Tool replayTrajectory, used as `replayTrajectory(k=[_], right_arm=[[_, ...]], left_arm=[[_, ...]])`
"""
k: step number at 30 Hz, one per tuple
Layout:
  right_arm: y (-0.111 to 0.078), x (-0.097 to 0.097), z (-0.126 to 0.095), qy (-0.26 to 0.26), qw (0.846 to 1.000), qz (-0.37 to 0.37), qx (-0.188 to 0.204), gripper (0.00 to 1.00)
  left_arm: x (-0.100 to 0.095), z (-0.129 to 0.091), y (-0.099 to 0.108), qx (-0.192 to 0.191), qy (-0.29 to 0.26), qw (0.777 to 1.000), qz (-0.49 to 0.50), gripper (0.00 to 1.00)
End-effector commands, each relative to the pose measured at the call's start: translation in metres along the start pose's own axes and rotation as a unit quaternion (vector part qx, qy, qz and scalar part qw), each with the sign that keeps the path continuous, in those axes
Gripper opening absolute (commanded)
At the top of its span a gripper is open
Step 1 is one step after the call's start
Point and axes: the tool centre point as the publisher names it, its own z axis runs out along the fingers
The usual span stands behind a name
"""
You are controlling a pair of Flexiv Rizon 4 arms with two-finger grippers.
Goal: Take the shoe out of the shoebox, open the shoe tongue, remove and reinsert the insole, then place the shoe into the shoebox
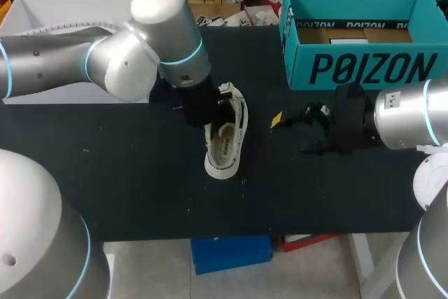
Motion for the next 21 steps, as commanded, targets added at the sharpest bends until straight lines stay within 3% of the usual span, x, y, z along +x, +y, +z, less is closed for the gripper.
replayTrajectory(k=[1, 10, 21], right_arm=[[0.000, 0.000, 0.000, 0.000, 1.000, 0.000, 0.000, 1.00], [0.000, 0.000, 0.000, 0.000, 1.000, 0.000, 0.000, 1.00], [0.000, 0.000, 0.000, 0.000, 1.000, 0.000, 0.000, 1.00]], left_arm=[[-0.002, 0.003, 0.000, 0.008, 0.000, 1.000, 0.014, 0.00], [-0.009, -0.042, 0.005, 0.032, -0.010, 0.999, 0.023, 0.00], [-0.020, -0.124, 0.029, -0.012, -0.017, 1.000, 0.012, 0.00]])
